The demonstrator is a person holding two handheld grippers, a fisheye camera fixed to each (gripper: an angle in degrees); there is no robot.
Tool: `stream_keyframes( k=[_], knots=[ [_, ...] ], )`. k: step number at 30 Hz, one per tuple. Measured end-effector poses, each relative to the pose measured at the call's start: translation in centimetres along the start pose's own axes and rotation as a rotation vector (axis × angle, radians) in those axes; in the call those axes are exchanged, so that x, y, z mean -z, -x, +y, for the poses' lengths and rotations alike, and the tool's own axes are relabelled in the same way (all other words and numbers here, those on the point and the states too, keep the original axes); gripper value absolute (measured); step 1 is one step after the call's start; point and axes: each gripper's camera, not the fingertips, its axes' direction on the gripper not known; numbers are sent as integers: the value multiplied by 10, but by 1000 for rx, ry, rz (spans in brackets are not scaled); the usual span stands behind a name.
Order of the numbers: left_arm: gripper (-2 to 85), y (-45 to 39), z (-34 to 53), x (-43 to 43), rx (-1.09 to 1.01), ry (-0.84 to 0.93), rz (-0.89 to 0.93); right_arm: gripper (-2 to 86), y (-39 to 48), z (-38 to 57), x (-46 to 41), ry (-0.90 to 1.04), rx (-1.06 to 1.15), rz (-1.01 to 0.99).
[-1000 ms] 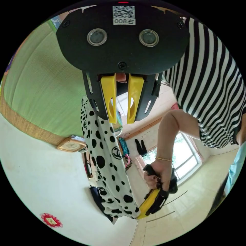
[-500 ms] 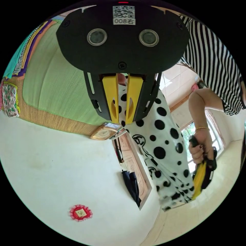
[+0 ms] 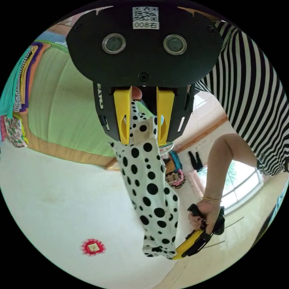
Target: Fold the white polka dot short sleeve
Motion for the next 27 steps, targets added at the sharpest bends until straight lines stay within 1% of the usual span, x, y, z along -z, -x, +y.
stream_keyframes(
  k=[3,6,10,13,14,20,21,24,25,27],
  knots=[
    [22,1,3,1,11,7,-24,132,28,8,-15,-10,64,4],
    [22,2,7,2,27,-2,-13,119,40,14,-32,-1,62,87],
    [22,7,9,2,50,3,2,73,29,18,-62,60,43,143],
    [22,14,10,9,60,-2,-8,24,16,23,-72,90,39,181],
    [22,18,10,14,67,-8,-14,21,13,24,-72,97,36,189],
    [21,34,7,33,79,-18,-25,27,-12,56,-50,89,-13,122],
    [21,36,6,35,78,-17,-24,45,-17,69,-47,83,-42,72],
    [21,43,4,42,83,-23,-19,84,-41,102,-64,108,-174,-170],
    [21,46,3,44,90,-21,-12,98,-50,112,-76,132,-213,-233],
    [21,51,1,48,91,-14,-13,113,-66,124,-88,113,-285,-324]
  ],
)
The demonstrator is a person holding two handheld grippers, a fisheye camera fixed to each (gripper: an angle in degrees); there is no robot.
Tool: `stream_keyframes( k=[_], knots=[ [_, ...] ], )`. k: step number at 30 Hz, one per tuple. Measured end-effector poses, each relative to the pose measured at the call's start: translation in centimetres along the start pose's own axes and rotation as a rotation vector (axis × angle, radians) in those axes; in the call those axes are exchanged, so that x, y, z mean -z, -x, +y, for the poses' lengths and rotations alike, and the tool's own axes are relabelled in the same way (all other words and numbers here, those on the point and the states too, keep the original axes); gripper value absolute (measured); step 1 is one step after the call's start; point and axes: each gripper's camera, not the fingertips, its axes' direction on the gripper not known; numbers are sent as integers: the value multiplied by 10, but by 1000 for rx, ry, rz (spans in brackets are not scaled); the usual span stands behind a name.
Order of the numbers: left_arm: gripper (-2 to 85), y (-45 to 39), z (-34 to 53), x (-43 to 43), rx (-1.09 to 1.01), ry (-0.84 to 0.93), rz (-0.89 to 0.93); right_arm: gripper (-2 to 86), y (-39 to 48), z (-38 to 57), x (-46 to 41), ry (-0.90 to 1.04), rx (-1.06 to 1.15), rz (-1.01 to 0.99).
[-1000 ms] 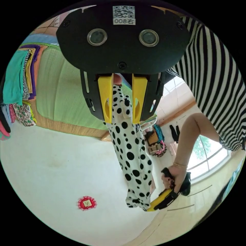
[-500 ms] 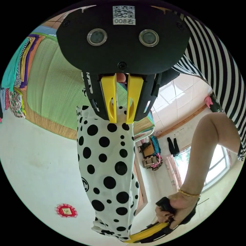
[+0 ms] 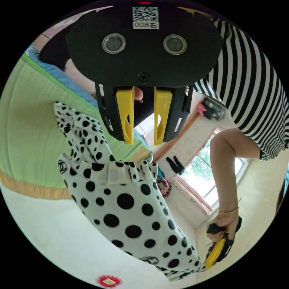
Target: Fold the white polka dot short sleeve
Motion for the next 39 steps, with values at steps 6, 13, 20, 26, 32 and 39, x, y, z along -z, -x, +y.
stream_keyframes(
  k=[6,13,20,26,32,39],
  knots=[
    [22,16,-12,24,-18,4,-28,126,-48,5,8,-144,-100,-276],
    [22,55,-20,74,-30,29,-87,28,-67,25,50,-208,-114,-374],
    [22,123,-13,184,30,21,-172,17,-57,61,183,-404,-23,-371],
    [21,158,-11,274,31,-63,-152,14,-11,57,268,-498,190,-277],
    [21,182,-19,353,-88,-169,-162,13,41,40,293,-529,400,-226],
    [22,253,-28,392,-114,-173,-203,13,46,12,285,-514,468,-155]
  ],
)
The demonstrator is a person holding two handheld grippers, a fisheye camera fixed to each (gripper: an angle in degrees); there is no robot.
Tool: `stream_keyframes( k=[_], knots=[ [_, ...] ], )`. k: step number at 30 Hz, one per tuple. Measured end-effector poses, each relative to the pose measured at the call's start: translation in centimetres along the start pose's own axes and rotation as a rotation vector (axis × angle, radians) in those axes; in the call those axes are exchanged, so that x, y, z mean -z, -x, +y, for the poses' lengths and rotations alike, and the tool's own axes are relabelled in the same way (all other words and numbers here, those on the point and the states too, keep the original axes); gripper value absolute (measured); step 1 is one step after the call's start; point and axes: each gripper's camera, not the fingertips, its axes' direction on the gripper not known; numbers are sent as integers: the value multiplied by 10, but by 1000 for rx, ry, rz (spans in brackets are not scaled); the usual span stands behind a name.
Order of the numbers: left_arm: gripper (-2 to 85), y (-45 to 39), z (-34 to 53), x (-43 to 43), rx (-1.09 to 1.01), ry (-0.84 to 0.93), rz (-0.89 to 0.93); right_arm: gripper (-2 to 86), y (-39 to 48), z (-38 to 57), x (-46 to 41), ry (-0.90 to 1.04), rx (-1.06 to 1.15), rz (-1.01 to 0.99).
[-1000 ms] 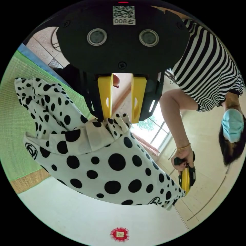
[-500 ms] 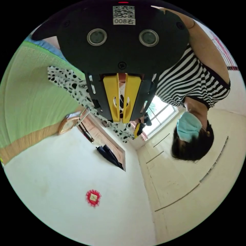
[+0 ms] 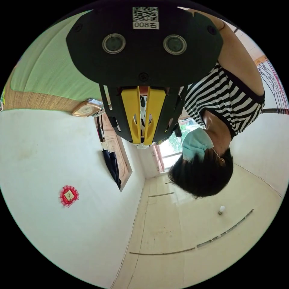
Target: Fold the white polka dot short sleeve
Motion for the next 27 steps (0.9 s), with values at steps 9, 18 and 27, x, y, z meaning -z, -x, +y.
stream_keyframes(
  k=[9,18,27],
  knots=[
    [26,217,33,-114,180,217,4,16,-171,-4,-69,192,-151,257],
    [51,490,212,-310,692,677,34,55,-494,88,-144,437,-682,409],
    [67,621,408,-240,934,961,1,98,-621,260,-134,597,-1048,499]
  ],
)
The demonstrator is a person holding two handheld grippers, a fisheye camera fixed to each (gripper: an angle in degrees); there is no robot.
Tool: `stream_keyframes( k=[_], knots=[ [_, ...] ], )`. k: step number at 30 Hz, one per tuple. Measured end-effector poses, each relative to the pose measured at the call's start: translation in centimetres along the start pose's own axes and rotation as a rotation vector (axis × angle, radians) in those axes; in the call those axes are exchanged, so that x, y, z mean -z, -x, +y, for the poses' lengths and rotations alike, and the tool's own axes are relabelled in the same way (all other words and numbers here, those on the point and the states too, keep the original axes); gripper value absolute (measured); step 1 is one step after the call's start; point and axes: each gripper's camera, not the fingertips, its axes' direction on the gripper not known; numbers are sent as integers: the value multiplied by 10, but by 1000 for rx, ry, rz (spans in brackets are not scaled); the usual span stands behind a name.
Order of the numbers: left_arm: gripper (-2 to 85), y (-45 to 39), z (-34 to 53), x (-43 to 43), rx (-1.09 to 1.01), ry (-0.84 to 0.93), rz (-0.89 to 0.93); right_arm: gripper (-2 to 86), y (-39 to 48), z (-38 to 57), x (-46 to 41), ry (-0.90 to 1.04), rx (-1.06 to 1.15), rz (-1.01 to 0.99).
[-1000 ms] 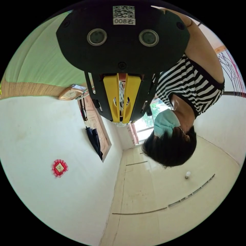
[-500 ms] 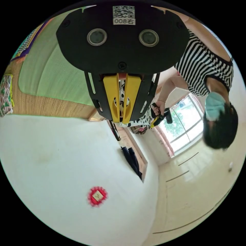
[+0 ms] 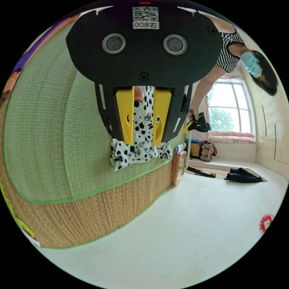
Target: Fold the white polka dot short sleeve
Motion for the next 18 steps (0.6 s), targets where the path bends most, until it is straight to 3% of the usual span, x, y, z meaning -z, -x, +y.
stream_keyframes(
  k=[11,18],
  knots=[
    [80,166,177,142,240,110,-134,103,1,215,-39,109,94,-12],
    [85,194,203,167,228,137,-114,108,1,346,-80,163,-11,129]
  ],
)
